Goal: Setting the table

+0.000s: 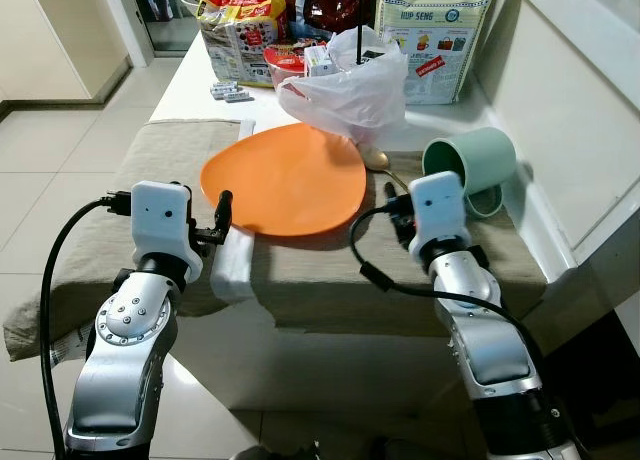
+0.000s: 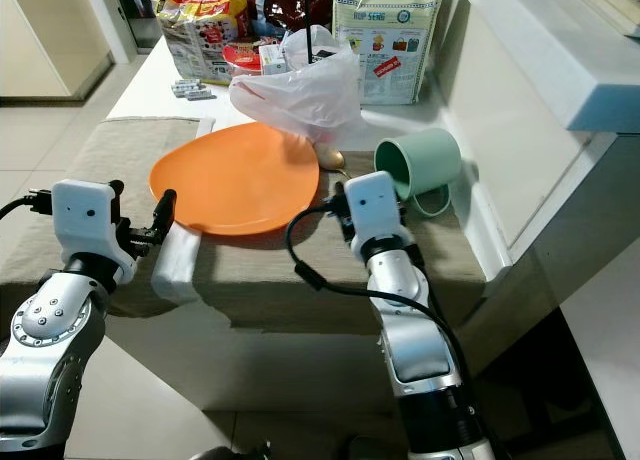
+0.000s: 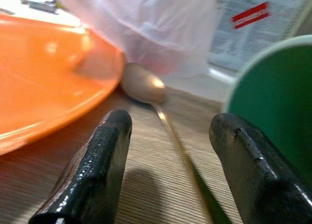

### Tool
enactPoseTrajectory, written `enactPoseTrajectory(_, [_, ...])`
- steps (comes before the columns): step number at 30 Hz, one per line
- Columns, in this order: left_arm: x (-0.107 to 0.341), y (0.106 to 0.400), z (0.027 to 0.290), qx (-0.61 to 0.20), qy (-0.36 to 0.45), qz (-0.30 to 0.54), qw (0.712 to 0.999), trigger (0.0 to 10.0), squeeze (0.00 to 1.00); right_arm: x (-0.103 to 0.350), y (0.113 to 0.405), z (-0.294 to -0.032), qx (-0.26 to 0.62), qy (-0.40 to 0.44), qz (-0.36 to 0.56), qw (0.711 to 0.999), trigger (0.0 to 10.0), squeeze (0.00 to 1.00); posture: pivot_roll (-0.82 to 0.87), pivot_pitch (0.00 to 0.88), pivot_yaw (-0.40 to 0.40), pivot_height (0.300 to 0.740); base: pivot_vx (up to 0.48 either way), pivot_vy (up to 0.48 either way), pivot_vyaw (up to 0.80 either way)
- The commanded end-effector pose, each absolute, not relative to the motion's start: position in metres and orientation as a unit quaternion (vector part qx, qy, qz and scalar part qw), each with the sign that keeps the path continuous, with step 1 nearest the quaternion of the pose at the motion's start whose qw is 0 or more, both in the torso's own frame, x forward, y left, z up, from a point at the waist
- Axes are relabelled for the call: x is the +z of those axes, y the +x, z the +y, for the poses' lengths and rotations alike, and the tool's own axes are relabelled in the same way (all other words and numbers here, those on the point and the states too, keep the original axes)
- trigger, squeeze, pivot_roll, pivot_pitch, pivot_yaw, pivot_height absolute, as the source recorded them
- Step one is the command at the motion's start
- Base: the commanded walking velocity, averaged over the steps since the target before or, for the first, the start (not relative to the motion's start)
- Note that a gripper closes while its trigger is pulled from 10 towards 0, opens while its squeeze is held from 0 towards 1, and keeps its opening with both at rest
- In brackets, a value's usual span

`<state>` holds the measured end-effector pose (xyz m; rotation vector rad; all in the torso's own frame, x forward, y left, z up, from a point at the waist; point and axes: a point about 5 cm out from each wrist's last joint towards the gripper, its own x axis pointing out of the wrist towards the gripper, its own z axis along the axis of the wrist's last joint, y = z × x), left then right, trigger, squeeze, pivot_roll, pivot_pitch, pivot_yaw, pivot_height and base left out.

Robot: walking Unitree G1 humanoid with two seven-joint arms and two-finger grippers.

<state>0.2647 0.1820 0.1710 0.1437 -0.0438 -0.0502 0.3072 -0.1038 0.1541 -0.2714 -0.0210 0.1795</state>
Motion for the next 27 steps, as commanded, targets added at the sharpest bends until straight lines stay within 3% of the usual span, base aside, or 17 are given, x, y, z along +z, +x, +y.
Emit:
enactPoseTrajectory(1, [0.169, 0.266, 0.182, -0.026, 0.074, -0.020, 0.997, 10.0, 0.00, 0.155, 0.308, -0.103, 0.097, -0.137, 0.005, 0.986, 10.0, 0.00, -0.07, 0.060, 0.057, 0.740, 0.000, 0.000, 0.00])
enactPoseTrajectory(15, [0.169, 0.266, 0.181, -0.021, 0.063, -0.019, 0.998, 10.0, 0.00, 0.169, 0.330, -0.120, 0.083, -0.205, 0.054, 0.974, 10.0, 0.00, -0.08, 0.057, 0.045, 0.740, 0.000, 0.000, 0.00])
enactPoseTrajectory(27, [0.171, 0.267, 0.179, -0.022, 0.062, -0.023, 0.998, 10.0, 0.00, 0.175, 0.365, -0.128, 0.099, -0.194, 0.111, 0.970, 10.0, 0.00, -0.07, 0.063, 0.039, 0.740, 0.000, 0.000, 0.00])
